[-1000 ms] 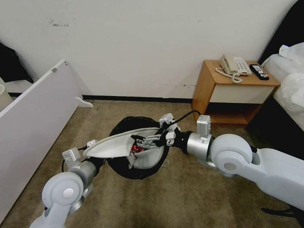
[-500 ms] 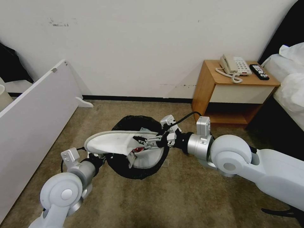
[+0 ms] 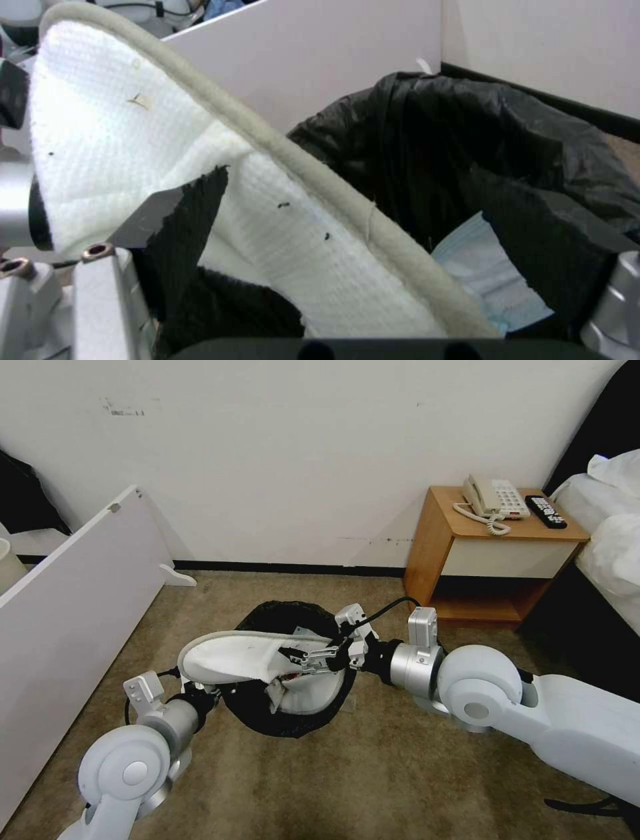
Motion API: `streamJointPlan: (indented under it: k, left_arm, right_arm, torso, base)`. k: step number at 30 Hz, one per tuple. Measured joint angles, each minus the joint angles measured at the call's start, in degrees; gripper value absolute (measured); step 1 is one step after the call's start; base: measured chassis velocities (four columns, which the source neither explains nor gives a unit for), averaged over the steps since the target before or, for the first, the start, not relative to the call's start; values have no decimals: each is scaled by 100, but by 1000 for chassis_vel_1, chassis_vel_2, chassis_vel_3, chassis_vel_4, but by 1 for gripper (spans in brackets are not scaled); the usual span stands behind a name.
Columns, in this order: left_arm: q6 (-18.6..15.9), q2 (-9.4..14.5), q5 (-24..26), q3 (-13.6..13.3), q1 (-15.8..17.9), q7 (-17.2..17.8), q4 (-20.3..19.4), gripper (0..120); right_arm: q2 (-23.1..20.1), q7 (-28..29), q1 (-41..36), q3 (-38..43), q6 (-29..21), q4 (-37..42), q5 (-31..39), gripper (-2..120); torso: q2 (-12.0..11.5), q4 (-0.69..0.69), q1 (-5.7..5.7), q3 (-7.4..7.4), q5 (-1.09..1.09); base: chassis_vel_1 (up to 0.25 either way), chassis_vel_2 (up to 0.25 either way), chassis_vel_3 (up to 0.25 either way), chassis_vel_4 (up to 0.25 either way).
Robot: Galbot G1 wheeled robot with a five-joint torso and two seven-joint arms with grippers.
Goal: Pick up the trash bin and place the garbage on the floor into it.
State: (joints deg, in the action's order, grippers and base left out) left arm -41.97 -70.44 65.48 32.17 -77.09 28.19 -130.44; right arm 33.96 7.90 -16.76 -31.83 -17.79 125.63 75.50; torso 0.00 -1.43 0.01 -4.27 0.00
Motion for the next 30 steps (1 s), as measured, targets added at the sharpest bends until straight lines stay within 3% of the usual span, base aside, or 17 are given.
streamJointPlan:
  k: [6, 19, 30]
  left_arm:
    - [-3, -5, 94, -9, -4, 57, -23, 2]
    - [-9, 113, 637, 12, 25, 657, -56, 2]
    - [-14, 135, 815, 18, 0, 898, -66, 2]
  right_arm:
    - [-25, 6, -35, 23, 0, -14, -33, 92]
    - [-53, 6, -63, 167, 17, 28, -24, 92]
    - [-138, -16, -129, 293, 28, 89, -20, 92]
  torso:
    - [0, 0, 0, 0, 0]
    - [0, 0, 0, 0, 0]
    - [0, 0, 0, 0, 0]
  base:
    - [0, 0, 0, 0]
    - [0, 0, 0, 0]
    - [0, 0, 0, 0]
